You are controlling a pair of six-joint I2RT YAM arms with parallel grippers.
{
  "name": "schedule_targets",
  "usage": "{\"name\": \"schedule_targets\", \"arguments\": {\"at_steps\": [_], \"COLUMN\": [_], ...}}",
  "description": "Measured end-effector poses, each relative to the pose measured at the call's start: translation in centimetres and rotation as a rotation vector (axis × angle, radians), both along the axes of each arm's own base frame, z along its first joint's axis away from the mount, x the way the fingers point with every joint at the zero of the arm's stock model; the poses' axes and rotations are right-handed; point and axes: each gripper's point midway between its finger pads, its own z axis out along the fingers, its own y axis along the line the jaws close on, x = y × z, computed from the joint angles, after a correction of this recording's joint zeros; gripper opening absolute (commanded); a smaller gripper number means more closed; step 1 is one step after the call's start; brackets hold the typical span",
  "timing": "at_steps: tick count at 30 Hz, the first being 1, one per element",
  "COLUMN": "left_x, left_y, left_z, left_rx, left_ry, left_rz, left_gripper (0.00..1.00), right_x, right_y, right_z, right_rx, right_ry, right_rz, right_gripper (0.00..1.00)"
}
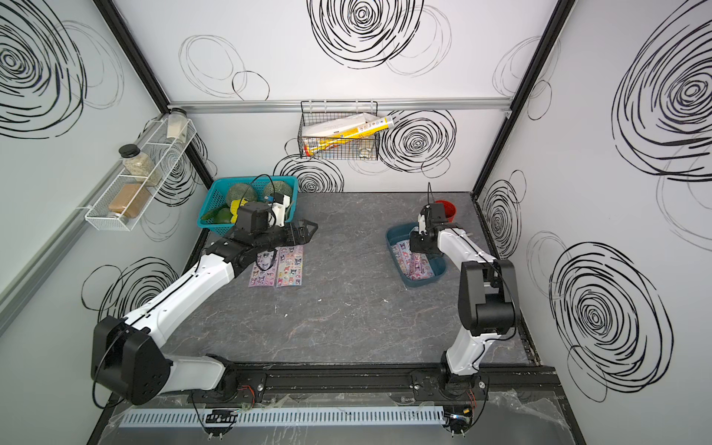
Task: Take the stickers out of the storage box
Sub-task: Pick up the sticker from the storage box.
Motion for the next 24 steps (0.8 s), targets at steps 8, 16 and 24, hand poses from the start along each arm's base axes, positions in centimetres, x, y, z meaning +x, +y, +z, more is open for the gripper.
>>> {"name": "schedule_targets", "arguments": {"at_steps": [8,16,24], "left_x": [-0.2,-1.0,-1.9], "left_y": [-2.0,-4.4,-7.2], "left_z": [0.1,-0.4,-0.5], "left_rx": [-0.019,-0.054,-0.101], "left_ry": [0.009,0.040,0.062], "left_rz": [-0.066,-0.167,-0.286], "left_gripper": [0.98,0.97,0.95], "right_x": [0.0,-0.7,-2.3], "right_y": [0.6,2.6,7.0], "right_z": [3.7,9.2,14.7], "right_rx": [0.062,0.215,0.524], "right_ry": [-0.067,-0.168,-0.240], "right_rz": [0.005,0.038,0.130], "right_gripper": [0.15,0.12,0.12]}}
